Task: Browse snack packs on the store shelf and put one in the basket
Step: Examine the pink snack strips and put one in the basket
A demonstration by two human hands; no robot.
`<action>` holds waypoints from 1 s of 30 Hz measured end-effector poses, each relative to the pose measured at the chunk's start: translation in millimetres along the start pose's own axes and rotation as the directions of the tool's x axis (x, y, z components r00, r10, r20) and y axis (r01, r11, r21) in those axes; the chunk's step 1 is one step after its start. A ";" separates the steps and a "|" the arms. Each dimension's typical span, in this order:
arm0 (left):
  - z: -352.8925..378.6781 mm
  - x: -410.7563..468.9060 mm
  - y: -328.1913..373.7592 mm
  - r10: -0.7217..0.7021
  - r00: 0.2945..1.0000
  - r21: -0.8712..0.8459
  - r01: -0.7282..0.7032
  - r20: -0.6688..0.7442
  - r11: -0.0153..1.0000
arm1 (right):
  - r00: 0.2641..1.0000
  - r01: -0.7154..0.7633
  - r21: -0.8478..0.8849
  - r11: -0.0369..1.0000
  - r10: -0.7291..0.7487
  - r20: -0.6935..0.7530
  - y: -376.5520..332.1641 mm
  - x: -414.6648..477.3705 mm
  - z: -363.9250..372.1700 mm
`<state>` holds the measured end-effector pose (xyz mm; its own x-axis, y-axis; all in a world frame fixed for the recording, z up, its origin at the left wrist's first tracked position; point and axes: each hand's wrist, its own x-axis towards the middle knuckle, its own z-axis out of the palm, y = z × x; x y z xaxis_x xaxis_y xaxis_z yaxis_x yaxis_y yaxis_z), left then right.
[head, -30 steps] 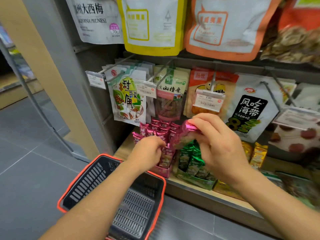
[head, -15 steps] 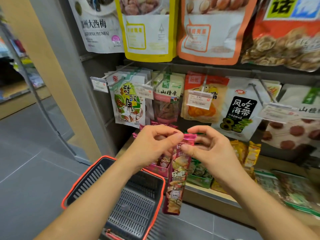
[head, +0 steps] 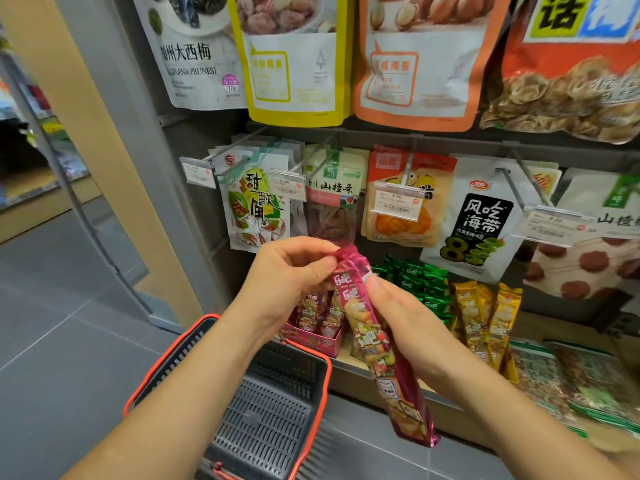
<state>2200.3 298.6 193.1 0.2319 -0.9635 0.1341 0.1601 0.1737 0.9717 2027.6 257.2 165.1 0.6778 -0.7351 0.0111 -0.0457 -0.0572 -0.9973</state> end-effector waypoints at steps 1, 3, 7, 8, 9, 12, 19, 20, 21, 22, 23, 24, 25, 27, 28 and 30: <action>-1.2 -0.3 1.0 -0.001 0.999 0.009 0.000 0.038 1.000 | 0.999 0.019 -0.031 0.999 -0.020 -0.035 0.0 1.1 0.6; -2.6 -1.1 2.0 -0.027 0.993 0.069 0.019 0.111 0.997 | 0.993 0.032 -0.124 0.992 -0.046 -0.110 2.3 3.0 1.4; 4.4 -0.3 -3.6 0.038 0.999 0.293 -0.042 0.020 0.955 | 0.976 0.046 -0.271 0.962 -0.101 -0.193 9.2 2.6 4.8; 5.7 0.6 -5.7 0.058 0.998 0.311 -0.048 -0.022 0.949 | 0.975 0.045 -0.293 0.955 -0.106 -0.195 9.8 2.2 5.8; 6.6 1.4 -7.0 0.062 0.996 0.312 -0.041 -0.057 0.949 | 0.976 0.047 -0.309 0.950 -0.110 -0.189 10.1 1.9 6.2; 4.3 5.1 -8.8 0.024 0.991 0.242 0.008 -0.130 0.970 | 0.989 0.050 -0.298 0.953 -0.090 -0.121 9.4 1.7 4.1; -9.2 12.6 -8.3 -0.016 0.948 0.015 0.022 -0.319 1.000 | 0.991 -0.106 -0.192 0.976 0.119 0.057 3.6 -1.8 -3.8; -12.3 14.0 -8.9 -0.021 0.938 -0.008 0.020 -0.345 1.000 | 0.991 -0.111 -0.199 0.974 0.124 0.051 3.5 -1.7 -4.5; -14.8 14.9 -9.5 -0.024 0.934 -0.010 0.022 -0.356 1.000 | 0.993 -0.110 -0.215 0.970 0.118 0.028 3.7 -1.7 -4.7; -16.5 15.4 -10.3 -0.025 0.937 0.001 0.027 -0.349 1.000 | 0.995 -0.102 -0.233 0.967 0.103 -0.007 4.8 -1.5 -4.4; -17.8 15.9 -11.8 -0.023 0.943 0.023 0.033 -0.332 0.999 | 0.996 -0.089 -0.244 0.966 0.082 -0.040 6.3 -1.3 -3.6; -18.2 16.7 -13.0 -0.023 0.951 0.046 0.039 -0.308 0.998 | 0.996 -0.073 -0.249 0.966 0.059 -0.066 8.0 -1.2 -2.2; -18.6 17.4 -13.7 -0.027 0.957 0.065 0.047 -0.289 0.997 | 0.996 -0.059 -0.258 0.964 0.038 -0.085 9.9 -1.5 -0.6; -18.4 19.2 -13.9 -0.044 0.962 0.053 0.060 -0.268 0.997 | 0.994 -0.032 -0.293 0.956 0.001 -0.106 13.3 -2.2 2.4; -17.6 19.6 -13.9 -0.049 0.964 0.028 0.058 -0.262 0.998 | 0.994 -0.020 -0.306 0.952 -0.014 -0.110 14.2 -2.4 3.7; -14.6 18.9 -13.6 -0.062 0.967 -0.039 0.054 -0.248 0.998 | 0.992 0.003 -0.326 0.945 -0.045 -0.121 15.0 -1.9 5.2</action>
<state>2216.6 281.1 179.5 0.4524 -0.8916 0.0209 0.2101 0.1294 0.9691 2029.5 261.2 149.7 0.5851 -0.8084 0.0644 -0.2806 -0.2762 -0.9192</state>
